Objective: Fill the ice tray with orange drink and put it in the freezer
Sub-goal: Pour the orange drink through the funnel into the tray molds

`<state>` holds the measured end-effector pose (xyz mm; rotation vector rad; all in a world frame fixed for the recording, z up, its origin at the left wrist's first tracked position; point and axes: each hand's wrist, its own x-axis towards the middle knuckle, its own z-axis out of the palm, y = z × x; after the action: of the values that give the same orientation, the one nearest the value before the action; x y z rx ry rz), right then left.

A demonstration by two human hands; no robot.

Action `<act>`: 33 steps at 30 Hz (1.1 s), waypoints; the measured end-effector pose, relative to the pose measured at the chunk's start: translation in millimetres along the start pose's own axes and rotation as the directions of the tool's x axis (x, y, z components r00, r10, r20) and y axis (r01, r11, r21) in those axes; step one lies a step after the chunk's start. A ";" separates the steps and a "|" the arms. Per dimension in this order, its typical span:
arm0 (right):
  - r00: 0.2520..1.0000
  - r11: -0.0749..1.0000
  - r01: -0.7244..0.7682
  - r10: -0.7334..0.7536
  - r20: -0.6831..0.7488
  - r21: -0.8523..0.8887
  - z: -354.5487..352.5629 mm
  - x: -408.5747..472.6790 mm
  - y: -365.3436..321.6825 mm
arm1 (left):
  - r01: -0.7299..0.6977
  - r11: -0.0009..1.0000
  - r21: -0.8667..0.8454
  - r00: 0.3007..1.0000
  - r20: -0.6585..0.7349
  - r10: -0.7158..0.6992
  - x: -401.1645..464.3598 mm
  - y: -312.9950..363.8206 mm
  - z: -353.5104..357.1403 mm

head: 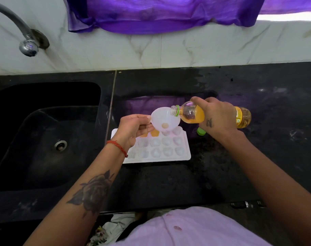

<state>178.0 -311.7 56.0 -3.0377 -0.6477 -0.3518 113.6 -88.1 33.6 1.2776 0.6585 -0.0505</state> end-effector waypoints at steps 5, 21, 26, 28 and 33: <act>1.000 0.999 0.011 -0.011 0.001 -0.040 0.3 -3.2 4.3 | 0.010 1.000 0.024 1.000 -0.017 -0.009 2.4 -1.4 4.9; 1.000 0.999 0.017 -0.017 -0.001 -0.038 1.8 -3.2 5.0 | 0.014 0.999 0.037 1.000 -0.021 -0.014 4.4 -1.3 4.4; 1.000 1.000 -0.008 0.008 0.005 0.002 0.6 -2.7 5.3 | 0.010 0.999 0.033 1.000 -0.019 -0.010 3.3 0.5 3.8; 1.000 1.000 -0.026 0.026 -0.005 0.008 -1.0 -3.9 6.2 | 0.005 1.000 0.029 1.000 -0.010 -0.005 2.8 1.7 5.1; 0.998 0.998 -0.061 0.061 -0.003 0.026 -5.1 -6.4 13.1 | 0.003 1.000 -0.010 1.000 0.026 -0.003 1.5 3.4 15.1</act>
<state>176.5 -326.5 59.9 -3.0232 -0.5535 -0.3452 122.6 -100.1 37.9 1.2641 0.6378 -0.0659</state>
